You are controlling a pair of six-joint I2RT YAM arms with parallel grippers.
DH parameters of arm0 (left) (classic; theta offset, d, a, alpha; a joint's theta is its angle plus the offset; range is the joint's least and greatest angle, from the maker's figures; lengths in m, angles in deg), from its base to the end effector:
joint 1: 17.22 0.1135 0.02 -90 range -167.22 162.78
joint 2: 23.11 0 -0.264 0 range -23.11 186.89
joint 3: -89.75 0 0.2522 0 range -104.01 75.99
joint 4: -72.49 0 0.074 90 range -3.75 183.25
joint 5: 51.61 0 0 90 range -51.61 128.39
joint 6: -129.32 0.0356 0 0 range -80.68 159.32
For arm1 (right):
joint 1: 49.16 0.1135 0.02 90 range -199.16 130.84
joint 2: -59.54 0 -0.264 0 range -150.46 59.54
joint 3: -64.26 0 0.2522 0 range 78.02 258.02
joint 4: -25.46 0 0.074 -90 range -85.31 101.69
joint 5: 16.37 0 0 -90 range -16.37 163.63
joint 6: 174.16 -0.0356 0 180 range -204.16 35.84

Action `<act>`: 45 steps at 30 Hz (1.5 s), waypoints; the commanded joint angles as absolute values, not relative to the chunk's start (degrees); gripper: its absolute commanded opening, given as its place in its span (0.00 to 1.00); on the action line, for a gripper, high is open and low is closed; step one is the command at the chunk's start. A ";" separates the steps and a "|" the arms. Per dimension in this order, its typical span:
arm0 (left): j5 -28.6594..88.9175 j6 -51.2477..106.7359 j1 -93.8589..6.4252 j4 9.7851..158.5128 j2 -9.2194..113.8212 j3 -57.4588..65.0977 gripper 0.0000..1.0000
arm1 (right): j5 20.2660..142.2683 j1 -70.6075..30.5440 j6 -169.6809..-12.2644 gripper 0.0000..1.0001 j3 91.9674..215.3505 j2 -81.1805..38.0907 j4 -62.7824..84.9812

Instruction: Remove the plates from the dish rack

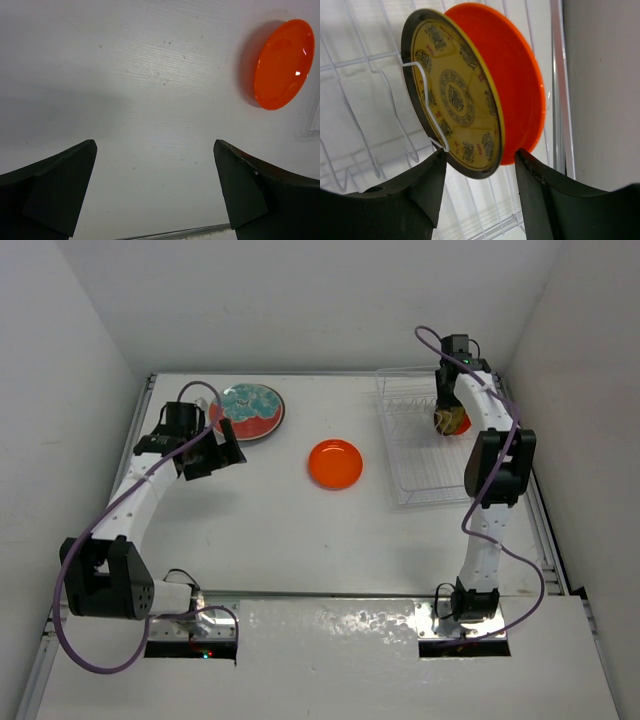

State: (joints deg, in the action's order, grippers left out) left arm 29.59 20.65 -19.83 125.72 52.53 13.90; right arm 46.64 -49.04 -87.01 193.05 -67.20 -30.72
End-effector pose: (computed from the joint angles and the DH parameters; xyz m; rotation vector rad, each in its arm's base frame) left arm 0.2719 -0.0178 0.2830 -0.2871 2.4978 -0.3453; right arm 0.4919 -0.0151 0.2484 0.2486 2.4443 -0.5671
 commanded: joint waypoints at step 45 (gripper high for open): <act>25.03 18.93 -21.08 122.38 58.54 5.06 1.00 | 83.64 -37.31 -115.80 0.00 175.51 -38.64 -22.24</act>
